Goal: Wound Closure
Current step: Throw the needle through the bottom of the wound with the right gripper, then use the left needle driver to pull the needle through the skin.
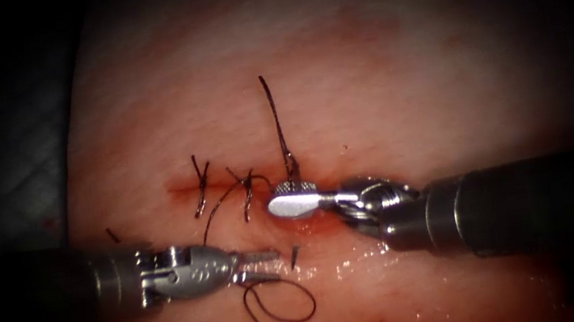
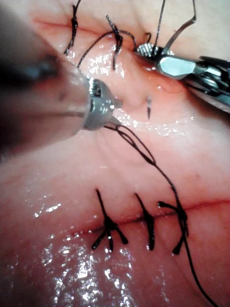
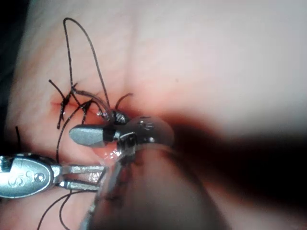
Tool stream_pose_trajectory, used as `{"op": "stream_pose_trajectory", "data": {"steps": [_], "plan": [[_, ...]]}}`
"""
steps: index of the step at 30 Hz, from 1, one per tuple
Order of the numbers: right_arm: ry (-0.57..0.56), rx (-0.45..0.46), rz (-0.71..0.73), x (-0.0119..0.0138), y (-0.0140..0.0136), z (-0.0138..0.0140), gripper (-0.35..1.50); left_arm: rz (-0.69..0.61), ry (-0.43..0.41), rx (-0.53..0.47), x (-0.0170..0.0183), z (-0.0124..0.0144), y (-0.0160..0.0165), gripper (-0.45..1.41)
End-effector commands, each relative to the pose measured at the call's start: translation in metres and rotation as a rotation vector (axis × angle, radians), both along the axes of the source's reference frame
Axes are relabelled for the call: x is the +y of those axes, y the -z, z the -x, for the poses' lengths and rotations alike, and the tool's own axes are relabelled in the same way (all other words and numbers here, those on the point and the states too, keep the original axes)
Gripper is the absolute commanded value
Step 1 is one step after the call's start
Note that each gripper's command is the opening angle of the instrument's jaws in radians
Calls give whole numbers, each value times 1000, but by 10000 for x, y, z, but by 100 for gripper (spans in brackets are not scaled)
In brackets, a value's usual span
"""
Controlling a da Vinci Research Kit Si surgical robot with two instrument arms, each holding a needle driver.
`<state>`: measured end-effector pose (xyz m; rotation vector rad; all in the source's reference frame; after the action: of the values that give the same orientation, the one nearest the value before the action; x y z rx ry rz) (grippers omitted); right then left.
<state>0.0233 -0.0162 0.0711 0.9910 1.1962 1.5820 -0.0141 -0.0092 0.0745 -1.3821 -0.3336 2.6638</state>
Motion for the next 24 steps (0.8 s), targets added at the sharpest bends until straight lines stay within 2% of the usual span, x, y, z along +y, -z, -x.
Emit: {"op": "stream_pose_trajectory", "data": {"steps": [1, 5, 11, 17, 19, 24], "plan": [[-4, -14, 13, 12, -15, 6, 108, 13, -3, -10, 0, 6, -3, 12], [11, -68, 67, 41, -36, 36, 108, 79, 13, -71, 15, 4, 7, 17], [44, -126, 111, 66, -57, 69, 113, 149, 11, -153, 40, 11, 13, 17], [38, -147, 116, 70, -63, 84, 111, 167, -27, -235, 45, 27, 3, 17], [34, -155, 118, 68, -64, 88, 108, 174, -38, -257, 45, 33, -3, 26], [26, -163, 124, 61, -67, 89, 106, 177, -68, -278, 45, 39, -12, 17]]}}
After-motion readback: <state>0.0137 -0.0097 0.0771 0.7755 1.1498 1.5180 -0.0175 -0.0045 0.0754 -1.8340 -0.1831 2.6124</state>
